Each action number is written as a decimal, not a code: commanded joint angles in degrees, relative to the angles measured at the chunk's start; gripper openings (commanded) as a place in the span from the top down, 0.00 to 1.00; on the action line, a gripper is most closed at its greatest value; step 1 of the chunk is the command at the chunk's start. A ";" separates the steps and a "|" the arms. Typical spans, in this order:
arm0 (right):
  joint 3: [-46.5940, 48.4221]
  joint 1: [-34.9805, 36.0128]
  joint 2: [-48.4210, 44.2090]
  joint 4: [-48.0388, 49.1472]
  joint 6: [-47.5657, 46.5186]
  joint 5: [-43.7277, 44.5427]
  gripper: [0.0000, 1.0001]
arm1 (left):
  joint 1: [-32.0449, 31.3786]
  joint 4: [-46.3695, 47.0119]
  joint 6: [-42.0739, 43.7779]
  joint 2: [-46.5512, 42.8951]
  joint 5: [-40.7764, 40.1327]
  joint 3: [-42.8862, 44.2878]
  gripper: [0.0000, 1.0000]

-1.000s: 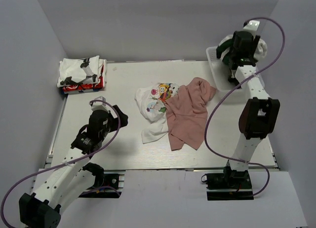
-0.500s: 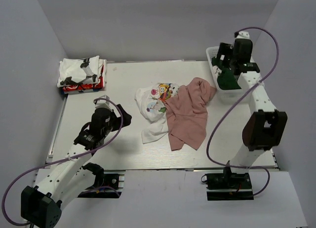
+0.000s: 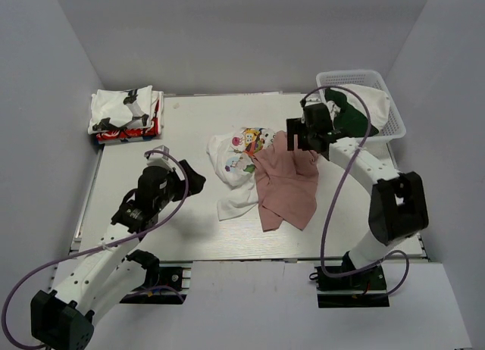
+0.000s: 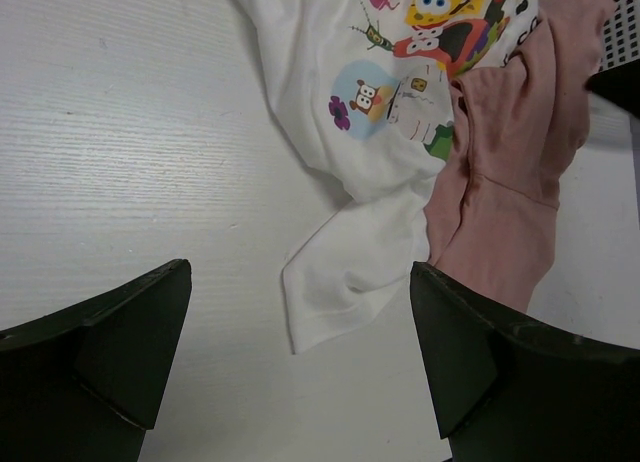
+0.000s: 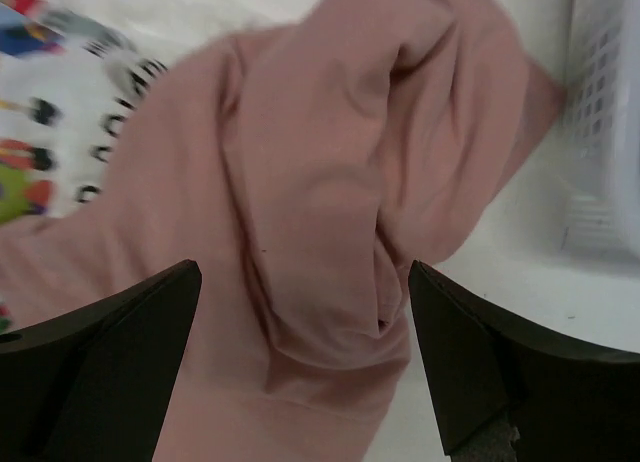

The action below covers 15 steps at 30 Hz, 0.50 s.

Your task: Fold and stack the t-shirts

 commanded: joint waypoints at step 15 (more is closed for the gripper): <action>4.13 0.79 -9.39 6.39 -1.35 -3.43 1.00 | -0.12 -1.60 -0.23 -0.41 -2.25 1.39 0.00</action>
